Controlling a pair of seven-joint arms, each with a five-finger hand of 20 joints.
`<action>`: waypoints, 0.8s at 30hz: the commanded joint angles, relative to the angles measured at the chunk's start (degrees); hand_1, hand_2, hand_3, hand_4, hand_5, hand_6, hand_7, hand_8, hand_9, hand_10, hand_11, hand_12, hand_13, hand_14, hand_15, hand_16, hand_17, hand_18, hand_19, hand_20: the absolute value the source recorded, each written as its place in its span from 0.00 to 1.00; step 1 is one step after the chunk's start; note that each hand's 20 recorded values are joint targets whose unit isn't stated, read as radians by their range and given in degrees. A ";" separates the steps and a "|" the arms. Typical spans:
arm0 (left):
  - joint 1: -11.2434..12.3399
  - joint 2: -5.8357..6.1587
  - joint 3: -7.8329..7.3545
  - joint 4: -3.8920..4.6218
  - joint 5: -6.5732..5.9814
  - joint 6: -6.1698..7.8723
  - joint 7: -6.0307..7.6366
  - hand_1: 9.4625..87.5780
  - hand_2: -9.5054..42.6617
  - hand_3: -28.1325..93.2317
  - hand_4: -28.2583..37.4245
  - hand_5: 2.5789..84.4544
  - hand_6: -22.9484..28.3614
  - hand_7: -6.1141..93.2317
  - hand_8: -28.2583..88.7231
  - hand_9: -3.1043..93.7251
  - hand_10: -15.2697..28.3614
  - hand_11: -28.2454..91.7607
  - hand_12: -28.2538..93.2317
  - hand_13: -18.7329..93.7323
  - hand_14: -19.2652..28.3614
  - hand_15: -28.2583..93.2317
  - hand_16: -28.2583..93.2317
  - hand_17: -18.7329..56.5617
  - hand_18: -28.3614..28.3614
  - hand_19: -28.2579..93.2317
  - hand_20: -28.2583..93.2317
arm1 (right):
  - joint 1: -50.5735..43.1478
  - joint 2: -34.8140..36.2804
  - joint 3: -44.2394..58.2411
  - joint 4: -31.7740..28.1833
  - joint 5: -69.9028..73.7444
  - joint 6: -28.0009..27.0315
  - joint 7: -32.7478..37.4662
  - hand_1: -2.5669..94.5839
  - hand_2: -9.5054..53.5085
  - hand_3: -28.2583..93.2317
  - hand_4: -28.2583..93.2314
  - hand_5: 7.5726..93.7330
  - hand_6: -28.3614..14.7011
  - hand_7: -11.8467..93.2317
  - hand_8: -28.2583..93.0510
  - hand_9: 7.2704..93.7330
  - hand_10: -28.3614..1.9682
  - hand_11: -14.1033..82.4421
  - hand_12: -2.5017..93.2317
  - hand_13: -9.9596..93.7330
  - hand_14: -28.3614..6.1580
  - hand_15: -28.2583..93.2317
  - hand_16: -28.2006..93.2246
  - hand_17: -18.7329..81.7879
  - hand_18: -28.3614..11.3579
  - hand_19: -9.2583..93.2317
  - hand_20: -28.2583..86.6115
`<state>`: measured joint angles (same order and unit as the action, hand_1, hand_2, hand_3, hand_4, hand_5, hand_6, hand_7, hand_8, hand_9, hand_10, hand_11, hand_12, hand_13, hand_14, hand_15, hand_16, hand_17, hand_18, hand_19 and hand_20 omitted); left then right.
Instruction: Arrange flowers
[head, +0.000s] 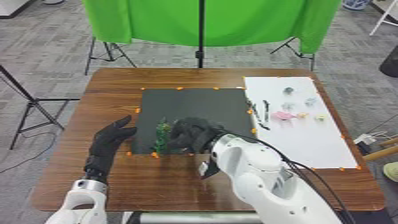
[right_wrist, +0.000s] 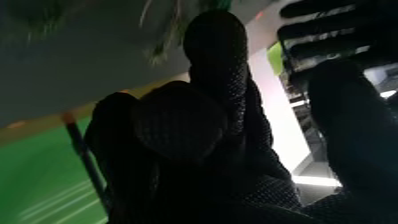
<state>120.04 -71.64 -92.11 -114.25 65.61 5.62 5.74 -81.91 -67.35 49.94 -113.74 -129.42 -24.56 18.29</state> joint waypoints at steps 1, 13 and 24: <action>0.52 -0.52 -0.14 0.21 0.29 -0.51 -0.61 0.12 0.17 0.78 0.00 0.52 0.53 0.15 0.18 0.56 0.71 0.36 0.36 0.50 0.77 0.32 0.27 0.34 0.72 0.29 0.41 | -1.25 0.36 -1.07 1.83 0.19 -2.75 -0.11 0.24 0.25 0.78 0.26 0.60 0.61 0.19 0.17 0.92 0.43 0.57 0.32 0.98 0.67 0.73 0.49 0.84 0.35 1.00 0.75; 1.02 -0.64 -0.42 -0.03 0.18 -0.33 -0.27 0.12 0.17 0.78 0.00 0.49 0.50 0.15 0.19 0.53 0.66 0.35 0.35 0.49 0.73 0.32 0.26 0.35 0.72 0.28 0.41 | -2.38 1.81 0.37 2.22 1.31 -1.83 1.54 0.24 0.25 0.79 0.27 0.61 0.60 0.20 0.17 0.93 0.44 0.57 0.33 0.98 0.67 0.73 0.50 0.84 0.36 1.00 0.75; 1.01 -0.77 -0.55 -0.05 0.20 -0.37 -0.47 0.12 0.17 0.79 0.00 0.48 0.50 0.15 0.19 0.52 0.64 0.35 0.35 0.48 0.71 0.32 0.26 0.35 0.71 0.28 0.41 | -4.38 3.23 2.54 0.78 1.62 -2.32 2.41 0.24 0.23 0.81 0.28 0.62 0.60 0.20 0.17 0.93 0.44 0.57 0.33 0.98 0.68 0.73 0.50 0.84 0.36 1.00 0.75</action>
<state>120.45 -71.89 -92.44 -114.27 65.61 5.58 5.75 -84.70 -65.80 51.33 -112.51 -127.68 -26.81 19.55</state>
